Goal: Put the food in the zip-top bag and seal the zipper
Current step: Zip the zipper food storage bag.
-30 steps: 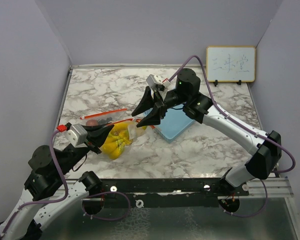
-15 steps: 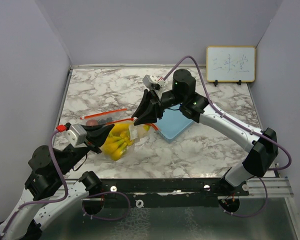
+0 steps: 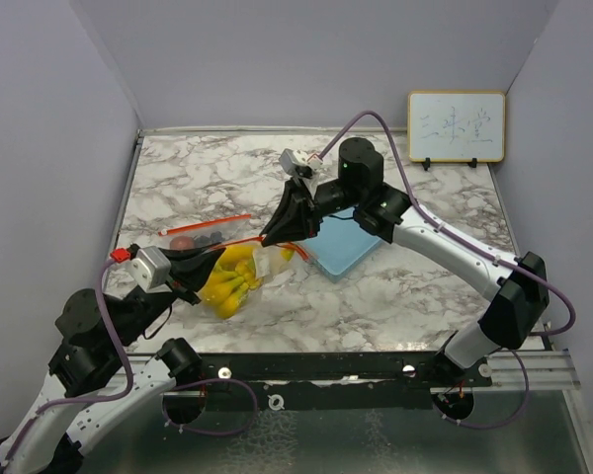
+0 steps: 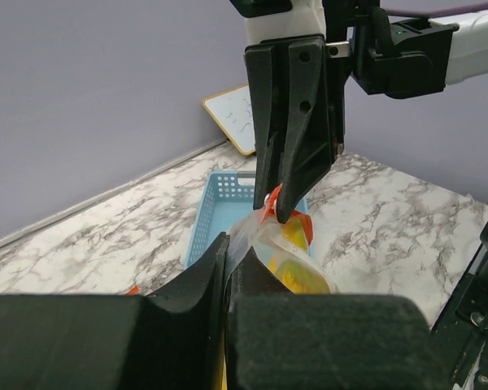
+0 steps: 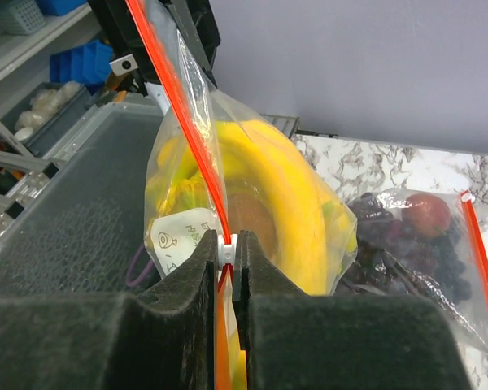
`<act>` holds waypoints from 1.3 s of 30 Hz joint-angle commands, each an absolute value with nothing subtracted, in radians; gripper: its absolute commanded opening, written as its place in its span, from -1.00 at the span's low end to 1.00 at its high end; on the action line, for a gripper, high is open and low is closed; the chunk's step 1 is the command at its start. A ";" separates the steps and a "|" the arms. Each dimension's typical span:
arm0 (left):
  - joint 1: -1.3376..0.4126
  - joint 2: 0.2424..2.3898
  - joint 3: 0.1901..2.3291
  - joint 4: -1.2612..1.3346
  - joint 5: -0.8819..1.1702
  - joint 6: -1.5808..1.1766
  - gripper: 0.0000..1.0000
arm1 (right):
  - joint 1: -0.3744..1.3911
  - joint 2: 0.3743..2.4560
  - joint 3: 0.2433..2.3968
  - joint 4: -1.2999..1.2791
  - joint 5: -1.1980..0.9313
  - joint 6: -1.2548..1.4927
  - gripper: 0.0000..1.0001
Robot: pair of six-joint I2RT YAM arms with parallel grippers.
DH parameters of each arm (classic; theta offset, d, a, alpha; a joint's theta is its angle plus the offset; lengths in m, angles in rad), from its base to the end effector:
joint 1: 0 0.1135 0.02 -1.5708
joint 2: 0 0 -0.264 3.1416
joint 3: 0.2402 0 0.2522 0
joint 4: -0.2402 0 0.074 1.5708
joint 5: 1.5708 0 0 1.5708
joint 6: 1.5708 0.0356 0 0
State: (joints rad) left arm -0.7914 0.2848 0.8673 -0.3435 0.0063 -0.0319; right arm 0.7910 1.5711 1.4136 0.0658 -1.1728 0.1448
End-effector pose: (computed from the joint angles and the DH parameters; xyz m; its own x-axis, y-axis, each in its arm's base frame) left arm 0.0312 -0.0319 0.3985 0.1435 -0.1906 -0.9711 0.7206 0.6928 -0.0295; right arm 0.2290 0.2782 0.3903 -0.1966 -0.1193 -0.9732 -0.9021 -0.3668 0.2272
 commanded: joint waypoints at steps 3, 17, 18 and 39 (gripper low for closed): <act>-0.789 0.201 0.879 -0.257 -0.103 -0.035 -1.00 | 0.794 1.547 1.414 -0.106 -1.034 0.016 -0.94; -0.788 0.118 0.871 -0.246 -0.260 -0.031 -1.00 | 0.770 1.464 1.307 -0.135 -0.954 -0.025 -0.95; -0.789 0.118 0.872 -0.248 -0.263 -0.031 -1.00 | 0.766 1.458 1.303 -0.140 -0.943 -0.027 -0.95; -0.790 0.115 0.826 -0.208 -0.264 -0.038 -1.00 | 0.675 1.414 1.235 -0.095 -0.990 0.028 -0.95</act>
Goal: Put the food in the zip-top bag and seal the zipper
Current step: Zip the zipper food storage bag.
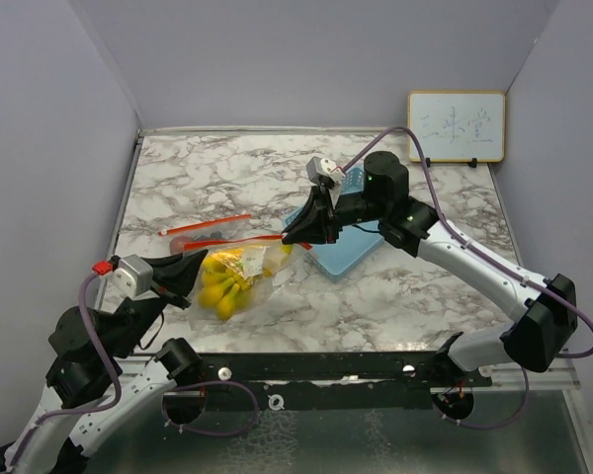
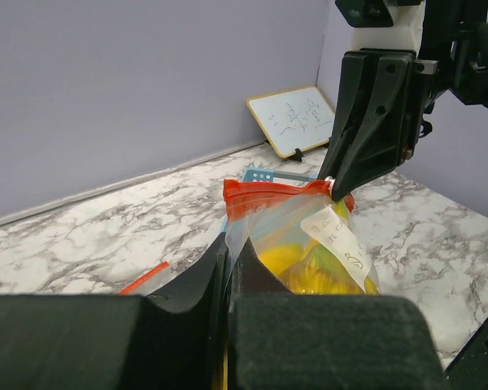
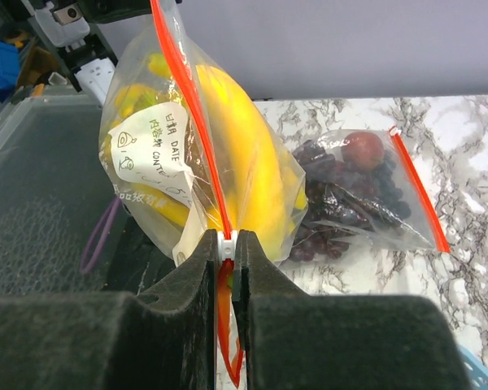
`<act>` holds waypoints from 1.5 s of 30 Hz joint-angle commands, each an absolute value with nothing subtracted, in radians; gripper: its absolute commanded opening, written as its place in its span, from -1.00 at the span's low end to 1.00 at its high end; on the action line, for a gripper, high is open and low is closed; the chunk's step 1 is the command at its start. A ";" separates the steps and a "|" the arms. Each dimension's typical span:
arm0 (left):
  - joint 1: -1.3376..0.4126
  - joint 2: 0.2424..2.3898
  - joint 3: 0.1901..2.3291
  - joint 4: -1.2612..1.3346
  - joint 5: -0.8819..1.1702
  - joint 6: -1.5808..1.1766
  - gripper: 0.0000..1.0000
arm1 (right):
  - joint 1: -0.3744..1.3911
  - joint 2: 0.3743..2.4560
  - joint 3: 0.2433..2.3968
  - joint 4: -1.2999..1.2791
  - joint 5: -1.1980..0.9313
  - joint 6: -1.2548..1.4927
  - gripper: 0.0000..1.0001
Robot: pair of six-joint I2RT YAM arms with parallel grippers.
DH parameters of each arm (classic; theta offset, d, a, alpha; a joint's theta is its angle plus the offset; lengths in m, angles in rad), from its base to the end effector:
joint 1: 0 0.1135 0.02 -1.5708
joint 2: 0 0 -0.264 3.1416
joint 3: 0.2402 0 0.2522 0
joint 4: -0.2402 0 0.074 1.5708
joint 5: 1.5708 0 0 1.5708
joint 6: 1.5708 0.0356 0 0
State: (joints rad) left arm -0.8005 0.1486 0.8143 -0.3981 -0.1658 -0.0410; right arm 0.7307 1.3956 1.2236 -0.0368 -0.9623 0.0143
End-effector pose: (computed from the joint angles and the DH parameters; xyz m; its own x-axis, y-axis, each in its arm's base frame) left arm 0.0180 -0.0101 0.3799 0.1595 -0.2224 -0.9618 0.6041 0.7926 -0.0831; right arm 0.2172 0.2339 0.3711 -0.1684 -0.1399 -0.9757 -0.9770 -0.1080 0.1841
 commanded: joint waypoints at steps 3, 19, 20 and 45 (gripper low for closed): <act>-0.789 0.154 0.812 -0.209 -0.232 -0.044 -0.94 | 0.675 1.432 1.285 -0.151 -1.001 0.017 -0.95; -0.789 0.273 0.763 -0.186 0.097 0.078 0.98 | 0.675 1.383 1.278 -0.256 -0.981 -0.006 -0.95; -0.789 0.305 0.765 -0.191 0.159 0.089 0.98 | 0.675 1.380 1.274 -0.254 -0.981 -0.003 -0.95; -0.789 0.665 0.744 -0.185 0.309 0.140 0.43 | 0.676 1.300 1.241 -0.261 -1.099 -0.040 -0.95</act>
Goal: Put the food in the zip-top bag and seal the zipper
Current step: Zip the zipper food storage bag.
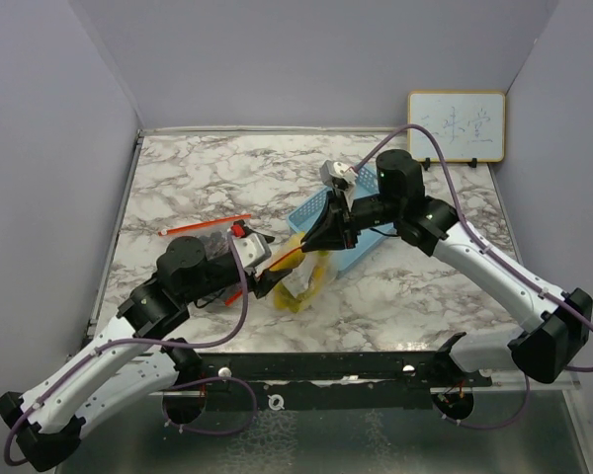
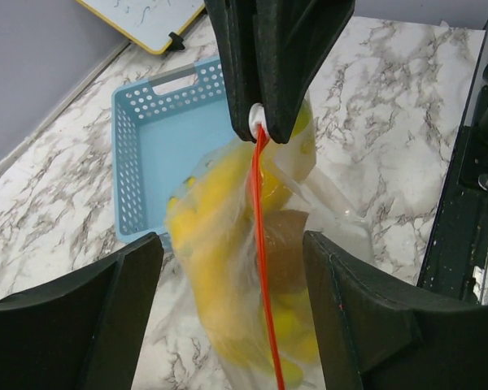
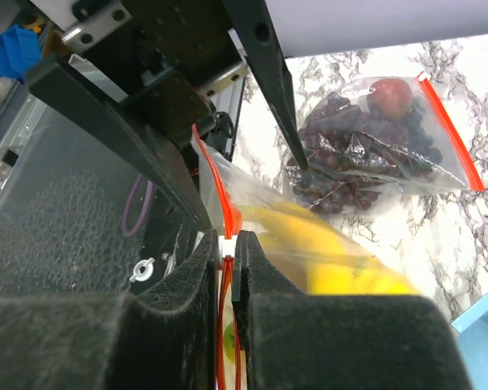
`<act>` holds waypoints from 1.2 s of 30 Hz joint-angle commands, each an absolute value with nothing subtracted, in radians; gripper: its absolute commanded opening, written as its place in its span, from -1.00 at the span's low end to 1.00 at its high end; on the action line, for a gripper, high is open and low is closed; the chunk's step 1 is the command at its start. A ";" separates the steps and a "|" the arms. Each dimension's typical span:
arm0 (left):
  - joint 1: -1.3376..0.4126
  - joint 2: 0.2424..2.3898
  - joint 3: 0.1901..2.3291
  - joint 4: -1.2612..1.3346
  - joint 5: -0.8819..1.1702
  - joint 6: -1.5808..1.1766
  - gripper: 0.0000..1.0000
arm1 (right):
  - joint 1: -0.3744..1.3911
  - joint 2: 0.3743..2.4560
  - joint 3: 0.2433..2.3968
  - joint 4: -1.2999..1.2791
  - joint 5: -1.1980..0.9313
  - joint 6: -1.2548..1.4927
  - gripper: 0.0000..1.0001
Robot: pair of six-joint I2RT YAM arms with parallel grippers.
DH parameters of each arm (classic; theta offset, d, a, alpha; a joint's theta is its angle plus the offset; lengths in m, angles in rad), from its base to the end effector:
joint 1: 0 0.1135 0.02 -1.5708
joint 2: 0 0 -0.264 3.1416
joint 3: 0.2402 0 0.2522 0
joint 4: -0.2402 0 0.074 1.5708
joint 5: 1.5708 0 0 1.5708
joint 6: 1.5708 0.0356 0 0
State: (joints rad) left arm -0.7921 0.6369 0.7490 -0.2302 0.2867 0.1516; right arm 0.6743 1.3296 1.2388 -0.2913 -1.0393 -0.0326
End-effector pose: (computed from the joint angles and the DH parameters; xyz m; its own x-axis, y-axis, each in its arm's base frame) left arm 0.0995 -0.1152 0.3448 0.0511 0.1545 -0.9867 0.8824 0.4557 0.1170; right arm 0.2087 0.2061 0.3731 -0.2604 -0.2293 -0.9379 -0.9503 -0.1110 0.2910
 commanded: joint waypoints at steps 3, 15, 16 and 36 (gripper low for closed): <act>-0.790 0.696 0.750 -0.179 0.306 0.126 0.34 | 0.676 1.298 1.240 -0.261 -1.103 -0.038 -0.95; -0.789 0.674 0.862 -0.317 0.141 0.094 -1.00 | 0.676 1.257 1.227 -0.320 -0.955 -0.085 -0.95; -0.789 0.641 0.859 -0.324 0.115 0.097 -1.00 | 0.676 1.251 1.226 -0.328 -0.941 -0.093 -0.95; -0.789 0.568 0.764 -0.246 -0.037 0.001 -1.00 | 0.675 1.214 1.214 -0.196 -0.501 0.116 1.00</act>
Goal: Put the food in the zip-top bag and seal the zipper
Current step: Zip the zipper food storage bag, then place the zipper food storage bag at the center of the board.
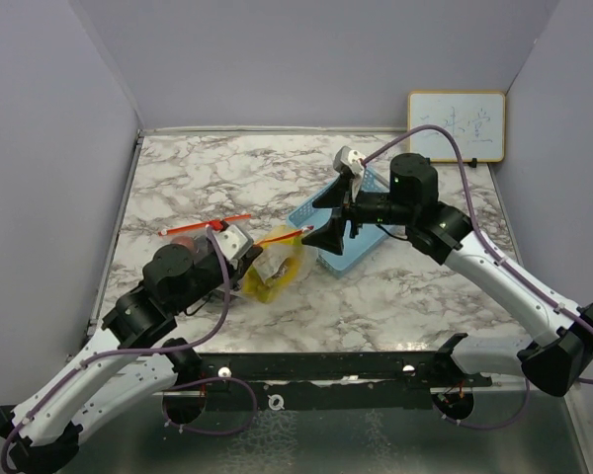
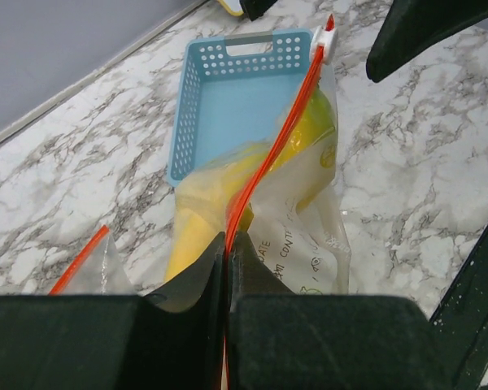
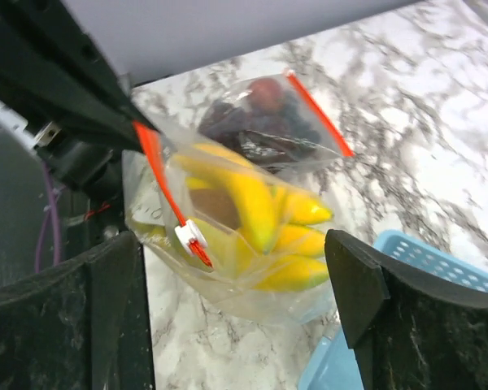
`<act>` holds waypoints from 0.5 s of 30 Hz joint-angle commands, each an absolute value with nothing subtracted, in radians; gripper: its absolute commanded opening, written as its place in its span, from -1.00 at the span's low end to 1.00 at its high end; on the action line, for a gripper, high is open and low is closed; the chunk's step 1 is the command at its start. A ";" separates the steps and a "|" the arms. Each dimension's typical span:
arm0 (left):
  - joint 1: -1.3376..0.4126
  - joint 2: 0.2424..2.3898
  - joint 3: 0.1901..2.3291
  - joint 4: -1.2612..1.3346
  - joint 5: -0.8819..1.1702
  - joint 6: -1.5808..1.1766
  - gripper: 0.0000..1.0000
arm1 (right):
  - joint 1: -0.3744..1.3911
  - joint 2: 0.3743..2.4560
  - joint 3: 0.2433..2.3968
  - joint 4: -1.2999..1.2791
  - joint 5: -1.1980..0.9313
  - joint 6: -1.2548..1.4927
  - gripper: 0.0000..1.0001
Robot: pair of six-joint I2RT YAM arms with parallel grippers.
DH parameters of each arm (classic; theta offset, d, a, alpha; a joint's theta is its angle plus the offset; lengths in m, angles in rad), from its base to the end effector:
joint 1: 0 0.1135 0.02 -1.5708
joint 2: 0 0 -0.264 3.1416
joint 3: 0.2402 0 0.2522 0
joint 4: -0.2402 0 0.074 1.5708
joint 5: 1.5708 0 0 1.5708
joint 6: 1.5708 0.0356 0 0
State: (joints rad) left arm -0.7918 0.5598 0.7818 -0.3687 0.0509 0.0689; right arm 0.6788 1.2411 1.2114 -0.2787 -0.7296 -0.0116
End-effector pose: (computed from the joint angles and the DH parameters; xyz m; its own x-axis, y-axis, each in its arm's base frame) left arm 0.0903 -0.0941 0.3501 -0.0511 0.1496 -0.9874 0.7514 0.6571 0.0607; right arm 0.2007 0.1924 0.3855 -0.2251 -0.1927 -0.9551 -0.9650 0.1792 0.1913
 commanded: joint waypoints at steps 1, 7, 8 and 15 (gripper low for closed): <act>-0.789 0.578 0.761 -0.241 -0.063 -0.015 -1.00 | 0.675 1.221 1.220 -0.201 -0.462 0.131 0.99; -0.789 0.647 0.781 -0.266 -0.268 -0.117 0.98 | 0.675 1.300 1.245 -0.277 -0.261 0.227 0.99; -0.789 0.655 0.790 -0.275 -0.298 -0.131 0.98 | 0.675 1.307 1.242 -0.279 -0.236 0.239 0.99; -0.790 0.655 0.808 -0.257 -0.343 -0.140 0.98 | 0.675 1.277 1.175 -0.253 -0.059 0.272 0.99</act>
